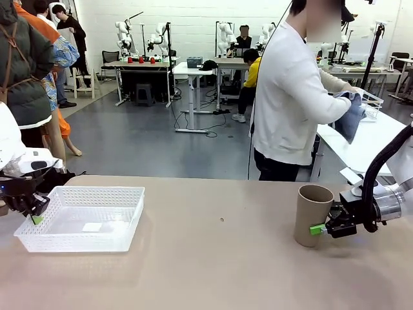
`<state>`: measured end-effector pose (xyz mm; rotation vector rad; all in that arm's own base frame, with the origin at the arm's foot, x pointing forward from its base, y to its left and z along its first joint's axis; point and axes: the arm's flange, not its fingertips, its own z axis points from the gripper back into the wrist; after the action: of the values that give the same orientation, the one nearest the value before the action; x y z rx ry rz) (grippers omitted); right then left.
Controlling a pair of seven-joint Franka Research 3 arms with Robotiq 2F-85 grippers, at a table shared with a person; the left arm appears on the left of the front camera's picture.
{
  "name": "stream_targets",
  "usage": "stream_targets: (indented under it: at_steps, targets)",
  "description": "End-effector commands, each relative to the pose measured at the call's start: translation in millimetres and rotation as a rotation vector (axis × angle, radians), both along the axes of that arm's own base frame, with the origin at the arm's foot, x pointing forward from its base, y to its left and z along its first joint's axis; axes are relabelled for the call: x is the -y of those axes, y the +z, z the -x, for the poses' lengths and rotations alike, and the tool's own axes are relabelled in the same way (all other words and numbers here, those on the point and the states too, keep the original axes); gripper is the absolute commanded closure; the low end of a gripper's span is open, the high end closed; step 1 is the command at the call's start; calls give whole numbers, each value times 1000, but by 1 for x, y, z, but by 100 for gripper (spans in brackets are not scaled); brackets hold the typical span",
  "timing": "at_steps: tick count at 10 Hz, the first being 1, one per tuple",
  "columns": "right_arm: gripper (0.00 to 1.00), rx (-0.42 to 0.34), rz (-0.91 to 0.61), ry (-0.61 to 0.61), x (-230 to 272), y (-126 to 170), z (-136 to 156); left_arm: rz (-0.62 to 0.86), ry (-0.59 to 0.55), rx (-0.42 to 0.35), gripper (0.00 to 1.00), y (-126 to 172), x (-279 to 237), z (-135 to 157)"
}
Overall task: Clean and organize the cups into the basket.
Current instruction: Pick up the Organizing basket and move it to the center of the table, then pick up the Reusable plastic cup from the right side of the table and place it inside the Organizing basket.
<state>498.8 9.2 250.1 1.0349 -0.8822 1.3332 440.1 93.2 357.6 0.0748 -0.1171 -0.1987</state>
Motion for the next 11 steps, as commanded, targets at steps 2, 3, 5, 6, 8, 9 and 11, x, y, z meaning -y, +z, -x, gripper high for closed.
stream_targets:
  at_steps: [2,3,5,6,8,9,11]
  targets:
    - [100,5,-10,0,-3,-2,-6,-3,-5,-13,100,0,-1,2]
    - [100,7,-12,-1,-3,-2,-6,-2,-7,-15,100,0,-1,2]
    - [77,20,6,-39,0,3,1,-5,-11,-21,100,0,2,2]
    - [77,26,16,-61,3,14,10,1,-2,-16,100,1,7,2]
    - [77,59,15,-125,12,54,38,39,83,-43,100,4,28,-3]
    - [77,92,15,-157,18,80,55,42,101,-56,100,6,46,-5]
    - [77,130,25,-211,33,117,75,4,176,-72,100,10,86,-8]
